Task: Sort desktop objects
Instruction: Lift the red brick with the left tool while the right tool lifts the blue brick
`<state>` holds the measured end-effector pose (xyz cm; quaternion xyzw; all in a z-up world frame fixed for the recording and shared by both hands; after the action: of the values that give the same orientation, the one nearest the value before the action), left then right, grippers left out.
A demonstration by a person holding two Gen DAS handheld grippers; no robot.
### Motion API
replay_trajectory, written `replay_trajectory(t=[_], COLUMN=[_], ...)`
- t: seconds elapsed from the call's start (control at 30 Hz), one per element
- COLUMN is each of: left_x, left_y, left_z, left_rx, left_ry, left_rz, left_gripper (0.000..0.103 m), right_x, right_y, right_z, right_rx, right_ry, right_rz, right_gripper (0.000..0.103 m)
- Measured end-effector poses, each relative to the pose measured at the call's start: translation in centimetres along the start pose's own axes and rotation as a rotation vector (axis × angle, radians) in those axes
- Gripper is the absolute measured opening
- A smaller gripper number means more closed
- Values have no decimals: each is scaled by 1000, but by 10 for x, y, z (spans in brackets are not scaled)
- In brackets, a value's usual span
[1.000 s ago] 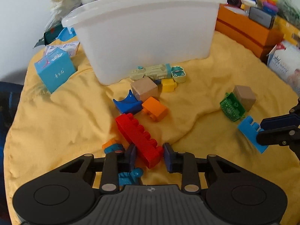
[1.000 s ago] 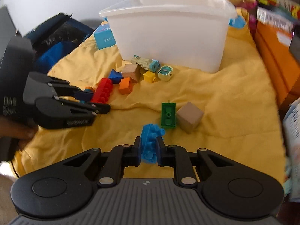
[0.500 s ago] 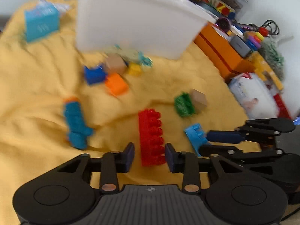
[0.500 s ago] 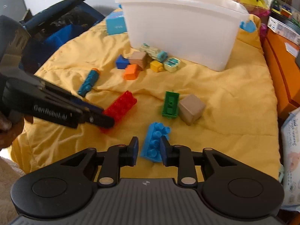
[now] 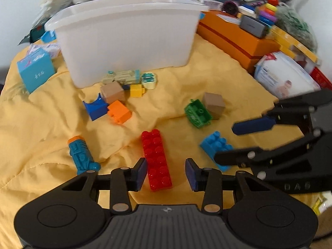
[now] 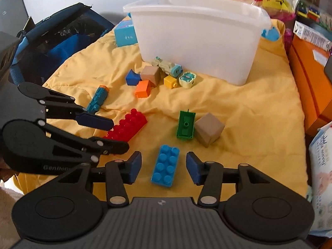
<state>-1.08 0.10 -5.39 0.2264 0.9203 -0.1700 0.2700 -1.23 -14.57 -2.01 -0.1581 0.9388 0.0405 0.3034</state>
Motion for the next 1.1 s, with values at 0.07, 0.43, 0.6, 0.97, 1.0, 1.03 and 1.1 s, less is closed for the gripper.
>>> replay_trajectory(t=[0.07,0.43,0.6,0.97,1.0,1.03,1.1], left_x=[1,6,-12,-73,-78,-81,-88], left_y=[5,1,-4,-2,-2,0,3], left_z=[4,10,-24,-100,-104,-107,-111], left_rx=[-12,2,11,-43,-50,-54,-63], left_ry=[16,33,-72,-326,-343,-354,-372], left_rz=[-16,23,53,111,116,120,122], left_gripper=[45,27,27,27,27,27,27], right_x=[2,12,-2,-68,-73,-77,-85], right_y=[2,8,3,-22,-24,-24,-26], right_z=[7,17,-9,-62,-65,-65,-65], right_rx=[2,15,64,109,113,114,111], right_ry=[14,29,-50,-265,-278,-284,-296], right_rz=[-6,-35,-45,-20,-20,-21,-23], right_gripper=[52,28,27,27,27,27,27])
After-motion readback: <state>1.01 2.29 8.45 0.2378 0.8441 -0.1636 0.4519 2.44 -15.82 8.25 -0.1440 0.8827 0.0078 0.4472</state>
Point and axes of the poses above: each gripper's, at about its wrist camera, not at the fingertips, and z roughly the way its jaws point, y to its left, x to its underside, the point moved 3 cm from there along z, roughly the way its jaws point, and after that the axes turned 8 degrees about x, right-handed, at the moved point
